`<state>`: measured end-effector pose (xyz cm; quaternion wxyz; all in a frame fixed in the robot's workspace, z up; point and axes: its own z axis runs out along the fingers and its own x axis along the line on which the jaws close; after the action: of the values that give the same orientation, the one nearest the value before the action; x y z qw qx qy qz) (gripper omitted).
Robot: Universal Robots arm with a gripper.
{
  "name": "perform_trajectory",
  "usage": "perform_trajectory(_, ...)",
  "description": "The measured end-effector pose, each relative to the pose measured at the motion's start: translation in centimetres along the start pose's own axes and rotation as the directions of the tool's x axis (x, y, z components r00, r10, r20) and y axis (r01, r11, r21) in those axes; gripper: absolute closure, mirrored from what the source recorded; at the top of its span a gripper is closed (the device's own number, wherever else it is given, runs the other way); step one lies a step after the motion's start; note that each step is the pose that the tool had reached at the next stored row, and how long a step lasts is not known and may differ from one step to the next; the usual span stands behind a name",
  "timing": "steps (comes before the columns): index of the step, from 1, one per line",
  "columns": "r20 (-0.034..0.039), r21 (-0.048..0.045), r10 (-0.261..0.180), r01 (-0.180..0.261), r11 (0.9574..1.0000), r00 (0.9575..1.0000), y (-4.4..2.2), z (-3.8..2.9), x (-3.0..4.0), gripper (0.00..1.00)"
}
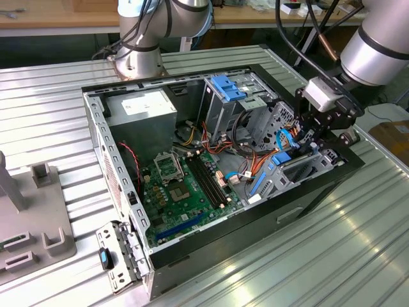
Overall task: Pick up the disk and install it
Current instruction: 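Insert the second disk wire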
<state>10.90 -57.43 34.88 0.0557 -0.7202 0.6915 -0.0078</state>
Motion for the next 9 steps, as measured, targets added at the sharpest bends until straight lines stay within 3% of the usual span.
perform_trajectory(6, -0.0001, 0.0000, 0.000, 0.000, 1.0000, 1.0000, -0.12, -0.98, -0.06, 0.70)
perform_trajectory(9, 0.0002, 0.0000, 0.000, 0.000, 1.0000, 1.0000, -0.13, -1.09, -0.07, 0.70)
